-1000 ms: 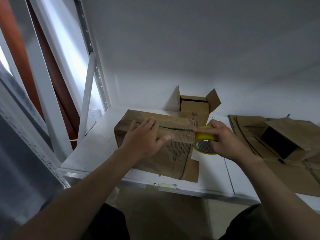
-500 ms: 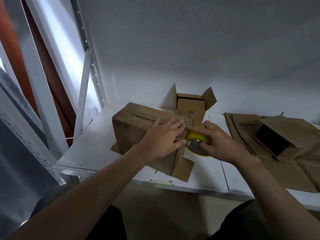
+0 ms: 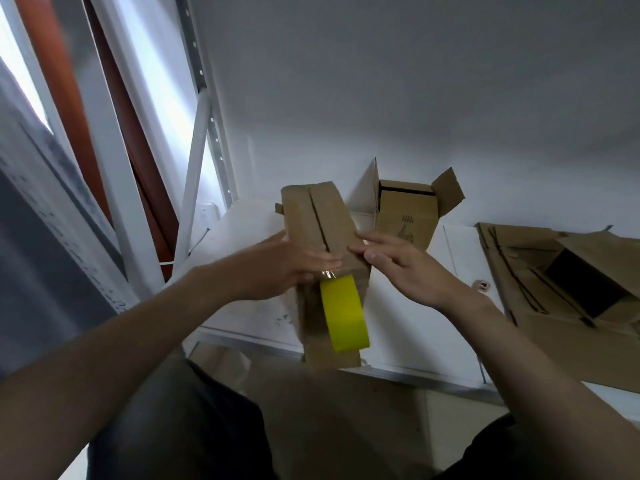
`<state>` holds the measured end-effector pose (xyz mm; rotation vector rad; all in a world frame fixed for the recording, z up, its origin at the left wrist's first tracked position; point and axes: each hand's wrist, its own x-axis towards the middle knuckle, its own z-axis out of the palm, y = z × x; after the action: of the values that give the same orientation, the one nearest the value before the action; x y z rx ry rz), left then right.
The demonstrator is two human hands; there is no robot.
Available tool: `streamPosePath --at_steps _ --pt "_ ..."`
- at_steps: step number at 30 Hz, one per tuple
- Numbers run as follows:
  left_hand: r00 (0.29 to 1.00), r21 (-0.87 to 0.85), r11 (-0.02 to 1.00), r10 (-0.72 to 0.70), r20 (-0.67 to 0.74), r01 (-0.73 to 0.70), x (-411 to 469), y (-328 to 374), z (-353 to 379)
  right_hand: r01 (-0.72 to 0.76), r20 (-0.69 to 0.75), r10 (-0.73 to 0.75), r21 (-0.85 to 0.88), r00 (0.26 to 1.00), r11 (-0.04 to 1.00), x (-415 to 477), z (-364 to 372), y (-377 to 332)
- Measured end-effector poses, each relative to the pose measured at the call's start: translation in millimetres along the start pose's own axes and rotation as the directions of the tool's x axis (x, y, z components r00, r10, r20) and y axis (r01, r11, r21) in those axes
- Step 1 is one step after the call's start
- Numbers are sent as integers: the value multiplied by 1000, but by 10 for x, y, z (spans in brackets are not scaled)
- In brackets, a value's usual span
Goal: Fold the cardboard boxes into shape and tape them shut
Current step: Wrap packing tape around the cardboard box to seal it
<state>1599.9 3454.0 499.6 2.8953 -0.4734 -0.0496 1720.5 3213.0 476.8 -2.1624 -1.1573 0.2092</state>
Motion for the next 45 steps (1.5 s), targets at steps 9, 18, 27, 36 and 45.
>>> streamPosePath --at_steps 9,18,27,36,45 --pt "970 -123 982 -167 -176 146 -197 -278 -86 70 -60 -88 -256 994 964 236 166 -155" --pt "821 -133 962 -272 -503 237 -300 -83 -5 46 49 -43 -71 998 996 566 419 -393" --pt "657 -952 241 -751 -61 187 -323 525 544 9 21 -10 7 1000 1000 635 449 -253" --pt "679 -989 0 -727 101 148 -198 667 798 8 -37 -8 6 999 1000 591 473 -254" --pt "672 -933 -188 -651 352 307 -177 450 984 45 -129 -68 -178 989 983 504 520 -316"
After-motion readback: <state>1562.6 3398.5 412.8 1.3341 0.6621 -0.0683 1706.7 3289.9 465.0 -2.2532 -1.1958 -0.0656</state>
